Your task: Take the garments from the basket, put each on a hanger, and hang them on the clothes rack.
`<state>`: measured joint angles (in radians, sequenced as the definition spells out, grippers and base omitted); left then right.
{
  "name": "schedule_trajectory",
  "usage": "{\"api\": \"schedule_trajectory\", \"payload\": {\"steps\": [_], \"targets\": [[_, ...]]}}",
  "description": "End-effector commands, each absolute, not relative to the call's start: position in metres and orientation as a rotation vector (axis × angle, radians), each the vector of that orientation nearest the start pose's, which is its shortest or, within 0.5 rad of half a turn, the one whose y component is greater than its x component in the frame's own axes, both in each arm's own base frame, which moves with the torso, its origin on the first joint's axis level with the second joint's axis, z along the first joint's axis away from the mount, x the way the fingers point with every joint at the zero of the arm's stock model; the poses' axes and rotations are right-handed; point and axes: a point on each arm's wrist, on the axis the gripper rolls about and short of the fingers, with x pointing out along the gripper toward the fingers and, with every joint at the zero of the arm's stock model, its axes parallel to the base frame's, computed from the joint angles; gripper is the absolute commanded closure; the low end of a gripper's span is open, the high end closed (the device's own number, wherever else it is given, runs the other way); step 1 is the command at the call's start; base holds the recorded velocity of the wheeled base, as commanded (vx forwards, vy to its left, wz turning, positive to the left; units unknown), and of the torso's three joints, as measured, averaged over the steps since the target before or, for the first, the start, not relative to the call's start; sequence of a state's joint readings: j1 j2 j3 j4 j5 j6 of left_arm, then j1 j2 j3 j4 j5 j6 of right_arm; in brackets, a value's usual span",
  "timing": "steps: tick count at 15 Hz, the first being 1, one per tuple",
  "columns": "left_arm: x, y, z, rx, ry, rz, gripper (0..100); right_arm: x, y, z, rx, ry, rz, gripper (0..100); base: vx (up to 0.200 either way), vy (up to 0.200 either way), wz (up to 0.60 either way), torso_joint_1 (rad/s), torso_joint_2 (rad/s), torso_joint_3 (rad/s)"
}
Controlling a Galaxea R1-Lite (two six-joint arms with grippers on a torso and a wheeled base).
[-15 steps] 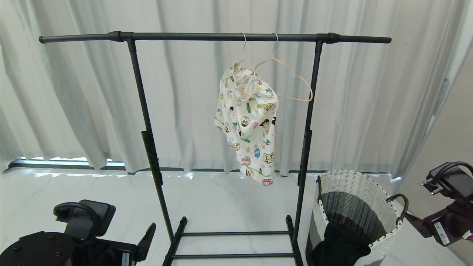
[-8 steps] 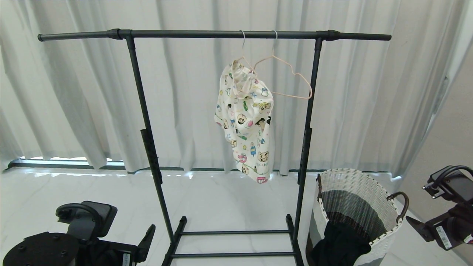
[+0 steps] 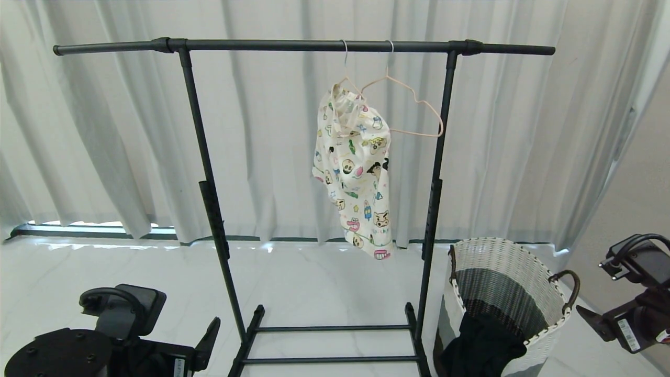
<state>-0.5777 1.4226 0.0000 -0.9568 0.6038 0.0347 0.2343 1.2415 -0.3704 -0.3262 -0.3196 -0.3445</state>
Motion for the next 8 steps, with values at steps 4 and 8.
{"api": "schedule_trajectory", "payload": {"steps": [4,8], "targets": [[0.127,-0.070,0.091,0.296,0.385,-0.002,0,0.155,0.026,0.138,-0.493,0.574,-0.008,0,0.200,0.000,0.00,-0.007,0.00,0.008],[0.125,-0.073,0.091,0.303,0.383,-0.021,0,0.157,0.021,0.120,-0.549,0.676,-0.002,0,0.100,0.000,0.00,0.002,0.00,0.000]]}}
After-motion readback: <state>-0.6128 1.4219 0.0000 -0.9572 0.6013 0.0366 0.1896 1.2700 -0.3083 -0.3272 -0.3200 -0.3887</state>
